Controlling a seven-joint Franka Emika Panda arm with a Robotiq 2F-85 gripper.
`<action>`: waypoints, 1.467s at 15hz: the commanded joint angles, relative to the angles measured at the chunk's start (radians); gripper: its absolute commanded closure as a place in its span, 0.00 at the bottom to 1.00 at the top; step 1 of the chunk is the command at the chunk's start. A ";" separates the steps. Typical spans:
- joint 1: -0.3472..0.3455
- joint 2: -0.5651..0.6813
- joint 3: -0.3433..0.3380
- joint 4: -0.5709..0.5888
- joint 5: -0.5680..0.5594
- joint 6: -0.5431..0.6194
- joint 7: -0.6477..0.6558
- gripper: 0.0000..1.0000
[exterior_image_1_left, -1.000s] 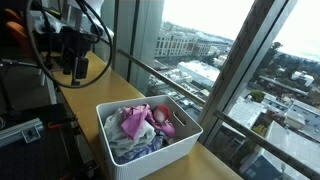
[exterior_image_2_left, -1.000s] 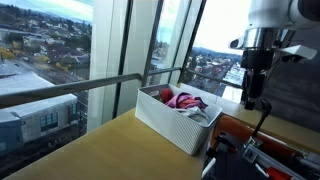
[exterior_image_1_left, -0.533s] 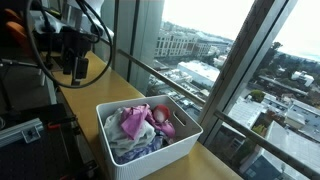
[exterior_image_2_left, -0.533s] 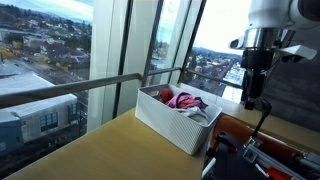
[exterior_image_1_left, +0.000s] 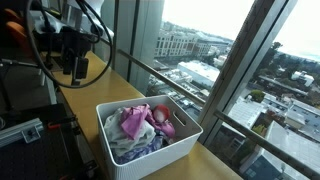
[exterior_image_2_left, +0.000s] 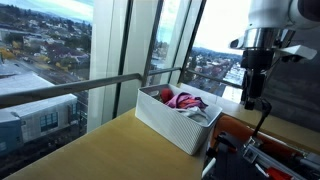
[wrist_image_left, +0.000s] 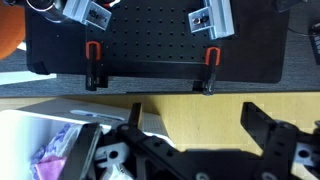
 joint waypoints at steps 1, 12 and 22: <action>-0.003 0.000 0.003 0.002 0.001 -0.003 -0.001 0.00; -0.012 0.024 0.006 0.017 -0.012 0.016 0.017 0.00; -0.101 0.307 -0.051 0.264 -0.066 0.398 -0.006 0.00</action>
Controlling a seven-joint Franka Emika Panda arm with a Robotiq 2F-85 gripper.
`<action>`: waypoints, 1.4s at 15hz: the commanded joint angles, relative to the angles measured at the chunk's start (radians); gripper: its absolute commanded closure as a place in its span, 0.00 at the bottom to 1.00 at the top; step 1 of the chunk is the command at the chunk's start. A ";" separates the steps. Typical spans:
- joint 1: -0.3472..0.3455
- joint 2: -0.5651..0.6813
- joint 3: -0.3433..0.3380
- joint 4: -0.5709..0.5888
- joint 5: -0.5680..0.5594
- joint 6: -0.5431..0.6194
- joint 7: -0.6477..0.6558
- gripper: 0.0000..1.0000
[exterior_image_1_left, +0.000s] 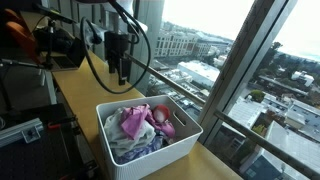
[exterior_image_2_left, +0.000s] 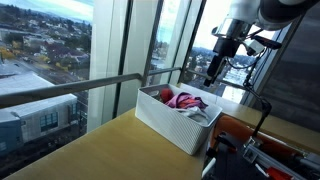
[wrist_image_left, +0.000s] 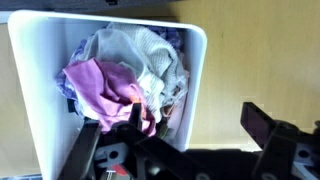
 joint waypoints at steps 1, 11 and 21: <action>-0.034 0.154 -0.029 0.117 -0.065 0.147 -0.018 0.00; -0.082 0.544 -0.105 0.187 -0.105 0.377 -0.015 0.00; -0.102 0.787 -0.084 0.348 -0.034 0.241 -0.017 0.48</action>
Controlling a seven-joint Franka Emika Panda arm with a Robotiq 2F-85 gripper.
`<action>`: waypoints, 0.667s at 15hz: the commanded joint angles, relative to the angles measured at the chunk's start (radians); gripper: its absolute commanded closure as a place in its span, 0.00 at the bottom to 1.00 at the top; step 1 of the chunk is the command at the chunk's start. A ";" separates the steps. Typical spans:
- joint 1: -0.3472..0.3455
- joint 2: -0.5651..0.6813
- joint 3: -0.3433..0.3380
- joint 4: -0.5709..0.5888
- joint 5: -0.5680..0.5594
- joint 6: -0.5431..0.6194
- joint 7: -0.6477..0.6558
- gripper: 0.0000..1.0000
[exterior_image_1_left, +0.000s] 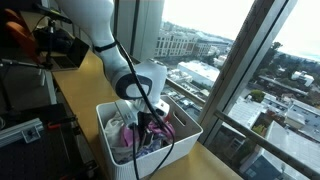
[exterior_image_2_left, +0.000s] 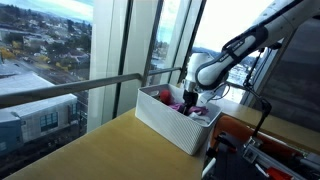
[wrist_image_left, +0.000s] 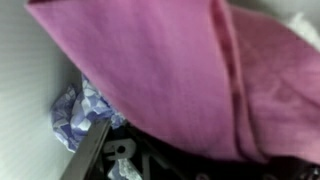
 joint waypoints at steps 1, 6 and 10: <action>-0.018 0.055 0.015 0.077 0.046 -0.089 -0.009 0.55; -0.024 -0.109 -0.005 0.078 0.048 -0.284 -0.007 0.90; -0.031 -0.286 -0.004 0.071 0.060 -0.423 -0.022 1.00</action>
